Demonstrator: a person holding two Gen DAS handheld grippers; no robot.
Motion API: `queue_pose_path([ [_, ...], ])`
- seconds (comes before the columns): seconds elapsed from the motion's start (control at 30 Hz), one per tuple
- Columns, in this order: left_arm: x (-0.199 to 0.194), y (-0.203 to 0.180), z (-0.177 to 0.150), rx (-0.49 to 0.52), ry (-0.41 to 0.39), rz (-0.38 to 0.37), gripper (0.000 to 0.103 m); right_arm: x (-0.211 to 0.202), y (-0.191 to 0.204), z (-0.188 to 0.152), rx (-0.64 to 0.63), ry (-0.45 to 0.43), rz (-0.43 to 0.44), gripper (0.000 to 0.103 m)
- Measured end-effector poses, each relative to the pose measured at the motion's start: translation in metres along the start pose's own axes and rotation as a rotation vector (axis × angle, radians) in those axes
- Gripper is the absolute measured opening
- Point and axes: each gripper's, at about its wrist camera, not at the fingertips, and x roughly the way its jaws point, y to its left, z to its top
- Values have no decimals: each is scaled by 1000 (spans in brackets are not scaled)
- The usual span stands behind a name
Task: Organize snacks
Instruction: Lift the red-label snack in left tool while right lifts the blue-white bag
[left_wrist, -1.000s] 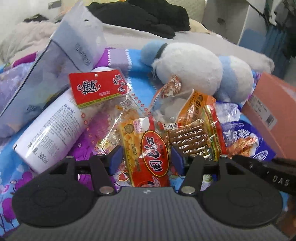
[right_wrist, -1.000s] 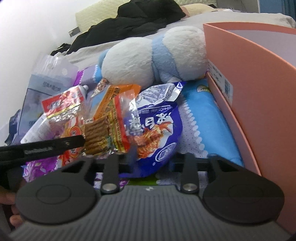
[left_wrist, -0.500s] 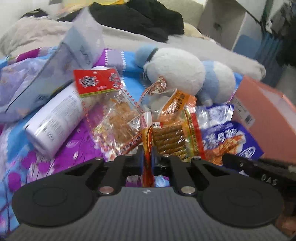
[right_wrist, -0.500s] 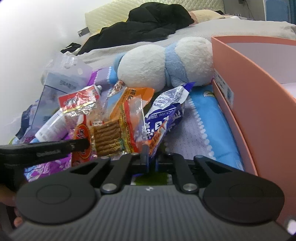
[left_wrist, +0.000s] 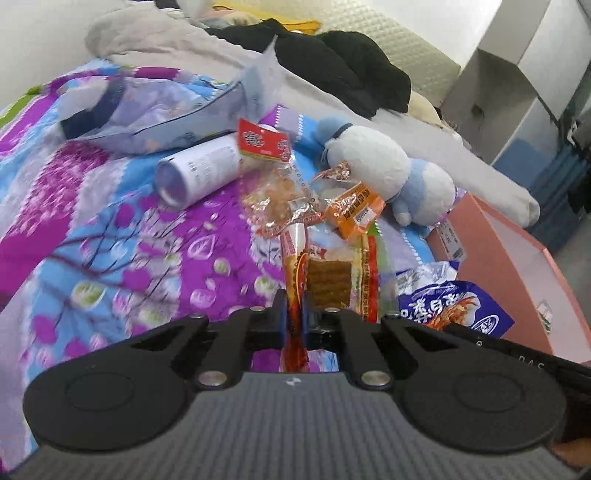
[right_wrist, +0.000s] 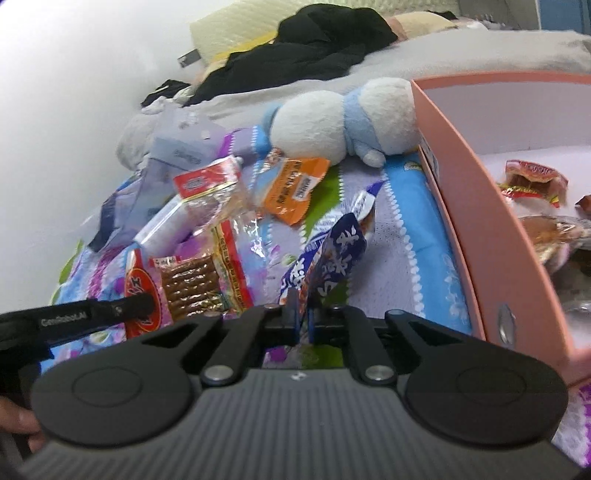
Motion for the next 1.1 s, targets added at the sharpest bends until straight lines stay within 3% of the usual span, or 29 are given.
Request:
queue_pose_path([
  [0.2,-41,3,-30,-48,19,-3,8,-36,5,-11,-4,32,8,7],
  [0.5,-86,20,-84,-262,104,-3,8,-87,5,-45,12,69,24,7],
  [0.87,-92,22,-115,-294,187,22,11,-104,-3,-79,33,155,-11,10],
  [0.9,-91,22,-114,-290,197,26,14,-103,-4,-79,31,161,-15,10],
  [0.97,-88,20,-112,-264,226,42,32,-101,-5,-80,31,173,-24,11],
  [1.03,-88,19,-111,-219,249,66,60,-99,-7,-81,33,190,-44,14],
  [1.07,-87,19,-110,-192,259,61,64,-97,-9,-83,31,199,-61,18],
  [1.1,-88,19,-110,-164,267,56,69,-95,-10,-84,34,208,-77,42],
])
